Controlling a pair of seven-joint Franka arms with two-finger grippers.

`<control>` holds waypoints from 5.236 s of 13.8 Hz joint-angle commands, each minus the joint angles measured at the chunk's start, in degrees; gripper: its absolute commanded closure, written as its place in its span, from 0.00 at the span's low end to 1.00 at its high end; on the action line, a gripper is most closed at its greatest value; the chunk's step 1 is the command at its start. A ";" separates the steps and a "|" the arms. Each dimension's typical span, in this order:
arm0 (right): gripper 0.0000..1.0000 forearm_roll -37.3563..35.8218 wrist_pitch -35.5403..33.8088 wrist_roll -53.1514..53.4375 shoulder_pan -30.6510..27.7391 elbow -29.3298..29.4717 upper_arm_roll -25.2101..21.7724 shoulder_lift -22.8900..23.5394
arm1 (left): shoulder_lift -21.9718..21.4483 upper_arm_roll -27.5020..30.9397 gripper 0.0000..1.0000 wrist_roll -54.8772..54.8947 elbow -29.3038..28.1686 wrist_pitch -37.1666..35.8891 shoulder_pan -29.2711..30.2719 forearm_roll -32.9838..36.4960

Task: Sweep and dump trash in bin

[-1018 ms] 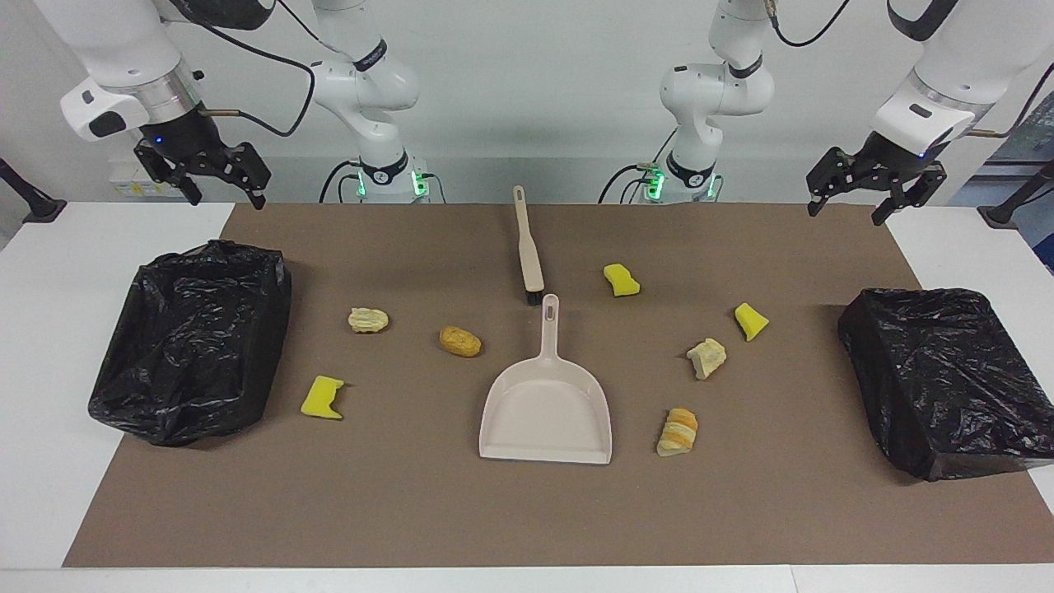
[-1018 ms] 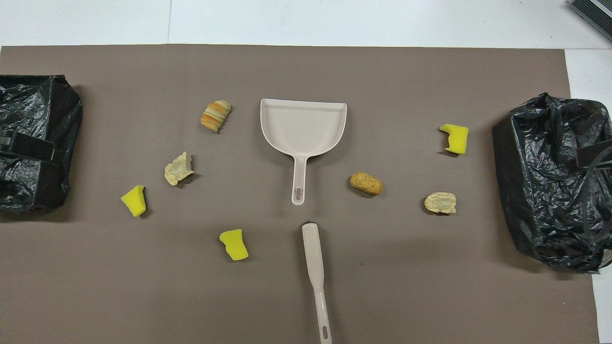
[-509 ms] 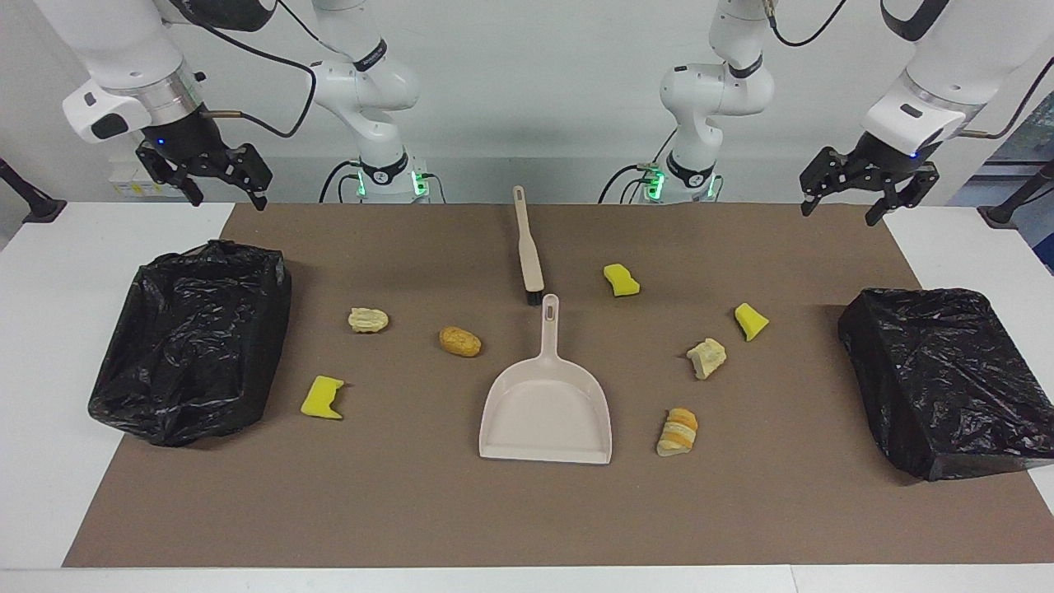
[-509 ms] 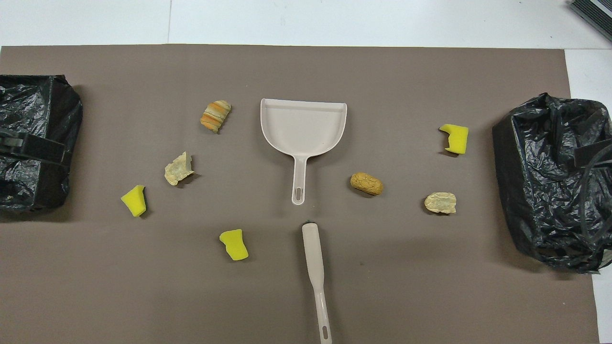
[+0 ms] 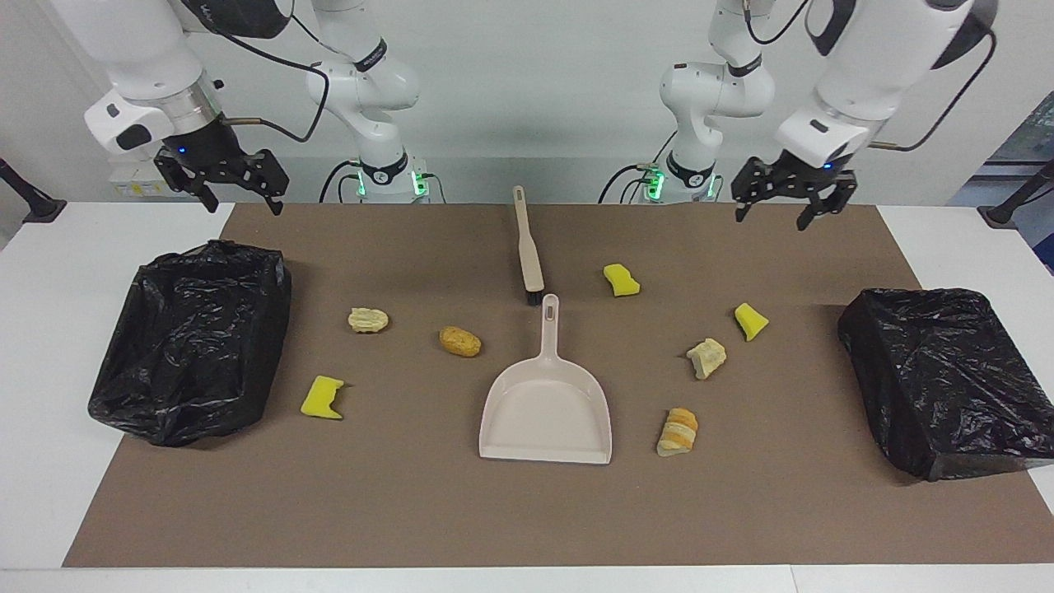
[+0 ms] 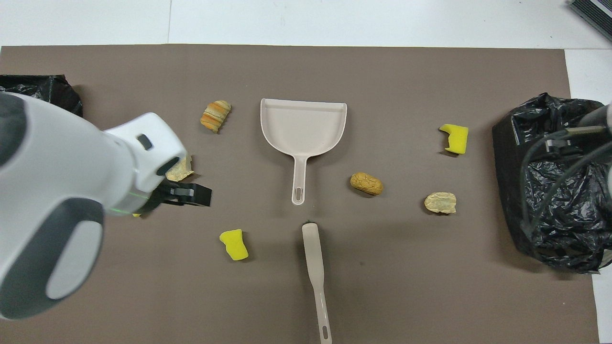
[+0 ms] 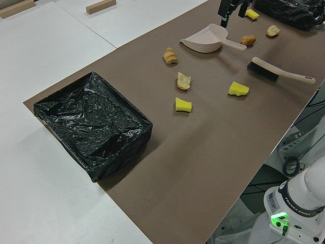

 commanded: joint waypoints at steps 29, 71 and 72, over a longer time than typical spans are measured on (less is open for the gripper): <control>0.22 -0.37 24.89 43.76 33.46 8.40 0.00 30.75 | -0.56 2.02 1.00 -25.36 -25.71 17.73 -33.16 -0.03; 1.00 -16.46 17.77 -53.10 24.84 -10.24 0.18 13.52 | -3.39 1.67 1.00 -21.02 -30.36 13.90 16.97 7.53; 1.00 -16.46 17.85 -52.75 25.45 -10.15 0.18 13.87 | -2.77 1.66 1.00 -23.83 -30.71 13.91 14.43 7.53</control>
